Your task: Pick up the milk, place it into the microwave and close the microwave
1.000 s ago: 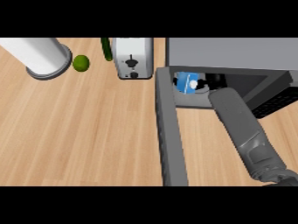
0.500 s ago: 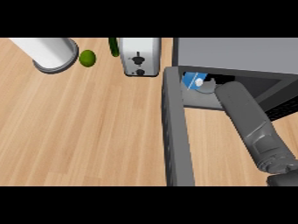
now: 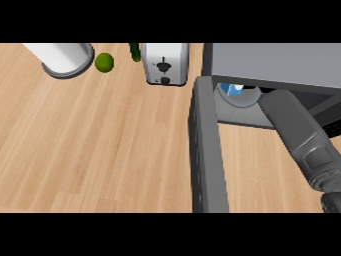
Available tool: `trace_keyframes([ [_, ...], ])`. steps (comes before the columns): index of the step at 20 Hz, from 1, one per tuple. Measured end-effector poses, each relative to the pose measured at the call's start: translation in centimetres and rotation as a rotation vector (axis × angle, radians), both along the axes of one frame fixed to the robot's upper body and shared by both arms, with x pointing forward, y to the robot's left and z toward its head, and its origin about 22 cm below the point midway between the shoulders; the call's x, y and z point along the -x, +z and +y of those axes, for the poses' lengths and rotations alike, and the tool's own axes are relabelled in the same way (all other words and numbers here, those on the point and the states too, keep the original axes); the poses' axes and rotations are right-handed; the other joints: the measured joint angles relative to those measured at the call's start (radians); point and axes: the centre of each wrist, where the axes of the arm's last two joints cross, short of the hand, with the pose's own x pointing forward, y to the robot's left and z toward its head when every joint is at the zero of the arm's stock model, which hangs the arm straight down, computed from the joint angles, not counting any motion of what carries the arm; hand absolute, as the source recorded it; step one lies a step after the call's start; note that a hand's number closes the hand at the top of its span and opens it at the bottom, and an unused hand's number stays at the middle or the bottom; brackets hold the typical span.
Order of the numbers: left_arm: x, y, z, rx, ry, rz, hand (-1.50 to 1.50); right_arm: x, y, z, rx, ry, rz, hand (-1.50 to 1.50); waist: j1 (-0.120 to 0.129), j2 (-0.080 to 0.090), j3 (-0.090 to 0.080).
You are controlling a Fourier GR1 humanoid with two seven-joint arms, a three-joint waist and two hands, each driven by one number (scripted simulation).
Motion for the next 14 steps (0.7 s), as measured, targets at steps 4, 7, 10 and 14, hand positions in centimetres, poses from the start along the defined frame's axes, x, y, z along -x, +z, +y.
trace_keyframes([
  [4,-0.4,0.1,0.2,-0.017,0.004,0.003,-1.5,0.5,-0.5,-2.7,0.055,-0.182,0.035,-1.5,0.006,0.008,-0.002],
  [7,-0.7,0.1,0.2,-0.03,0.004,0.008,-1.5,0.1,0.0,-1.9,0.068,-0.142,0.021,-1.5,0.012,0.009,0.0],
  [10,-1.0,0.0,0.1,-0.041,-0.003,0.014,-1.5,-0.2,0.5,-1.6,0.069,-0.1,0.015,-1.5,0.014,0.008,0.001],
  [14,-1.5,-0.4,0.0,-0.051,-0.042,0.027,-1.5,-0.3,0.6,-0.7,0.052,-0.031,0.02,-1.5,0.013,0.008,0.004],
])
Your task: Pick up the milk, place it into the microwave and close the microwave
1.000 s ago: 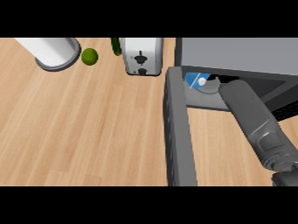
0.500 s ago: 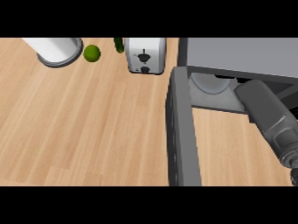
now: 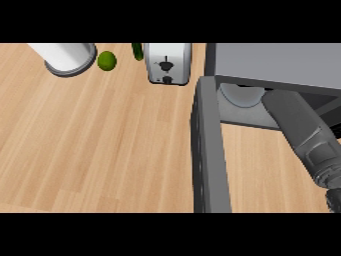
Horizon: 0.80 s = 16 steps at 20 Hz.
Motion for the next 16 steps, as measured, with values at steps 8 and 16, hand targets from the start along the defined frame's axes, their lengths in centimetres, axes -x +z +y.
trace_keyframes([
  [8,-1.2,-0.3,-0.8,-0.01,-0.094,0.01,-1.5,-0.2,0.2,1.5,-0.13,0.141,0.05,-1.5,-0.014,-0.001,0.006],
  [16,-2.4,-1.0,-2.5,-0.005,-0.195,0.003,-1.5,0.3,-0.9,1.4,-0.342,0.275,0.095,-1.5,-0.045,-0.019,-0.001],
])
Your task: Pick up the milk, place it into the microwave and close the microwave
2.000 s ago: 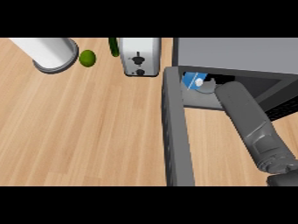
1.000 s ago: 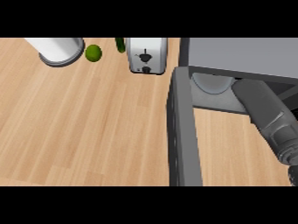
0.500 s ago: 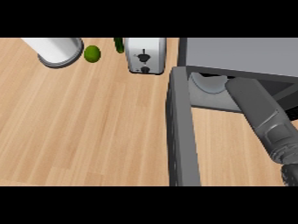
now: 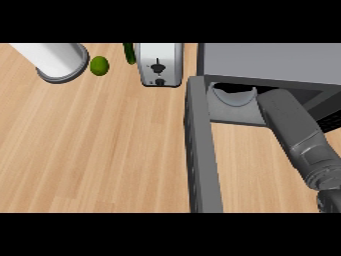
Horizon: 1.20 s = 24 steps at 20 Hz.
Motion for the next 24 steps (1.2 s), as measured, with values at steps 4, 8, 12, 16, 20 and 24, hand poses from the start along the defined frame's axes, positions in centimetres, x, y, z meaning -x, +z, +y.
trace_keyframes([
  [4,-0.5,-0.2,-1.2,0.011,-0.037,0.011,-1.5,0.7,-1.4,0.1,-0.118,0.053,0.026,-1.5,-0.017,-0.011,-0.002],
  [8,-0.8,0.1,-2.4,0.013,-0.08,0.022,1.5,1.7,-3.1,-0.6,-0.218,0.094,0.071,-1.5,-0.033,-0.02,-0.003],
  [12,-1.0,0.4,-3.5,0.017,-0.111,0.031,1.5,3.0,-5.2,-0.9,-0.326,0.166,0.113,-1.5,-0.053,-0.031,-0.004],
  [16,-1.8,0.6,-5.3,0.019,-0.139,0.053,1.5,4.5,-7.3,-1.0,-0.415,0.221,0.145,-1.5,-0.072,-0.039,-0.005],
  [20,-2.6,-0.1,-6.4,0.027,-0.161,0.084,1.5,6.2,-9.4,-1.5,-0.457,0.245,0.169,-1.5,-0.088,-0.048,-0.006],
  [24,-3.5,0.0,-8.3,0.023,-0.194,0.11,1.5,8.3,-11.5,-2.5,-0.469,0.251,0.182,-1.5,-0.101,-0.053,-0.007],
])
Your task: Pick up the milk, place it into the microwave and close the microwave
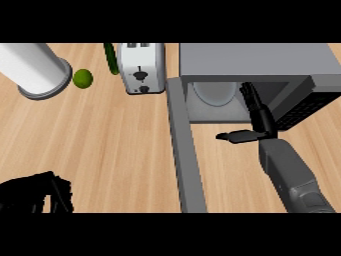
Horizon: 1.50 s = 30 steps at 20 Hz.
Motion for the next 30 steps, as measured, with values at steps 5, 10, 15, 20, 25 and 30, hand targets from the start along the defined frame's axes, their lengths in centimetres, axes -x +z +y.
trace_keyframes([
  [5,-1.0,-0.3,-1.9,-0.047,-0.051,-0.008,1.5,3.2,-2.4,-1.8,0.003,-0.002,0.021,-1.5,-0.016,-0.006,-0.001],
  [10,-2.7,-0.8,-4.8,-0.086,-0.084,-0.027,1.5,5.8,-3.4,-3.2,-0.004,-0.023,0.019,-1.5,-0.025,-0.008,-0.002],
  [15,-5.4,-1.9,-8.0,-0.154,-0.151,-0.041,1.5,9.2,-3.7,-6.4,0.0,-0.034,0.02,-1.5,-0.036,-0.006,-0.002],
  [20,-7.1,-4.8,-11.5,-0.231,-0.232,-0.012,1.5,12.5,-3.1,-8.6,0.009,-0.048,-0.001,-1.5,-0.037,-0.004,-0.002],
  [25,-8.0,-8.5,-14.7,-0.292,-0.254,0.007,1.5,14.6,-0.9,-11.0,0.048,-0.036,-0.041,-1.5,-0.039,-0.002,-0.002],
  [30,-8.8,-11.7,-17.0,-0.33,-0.22,-0.029,1.5,15.9,1.7,-11.5,0.037,0.017,-0.083,-1.5,-0.052,0.001,-0.003],
])
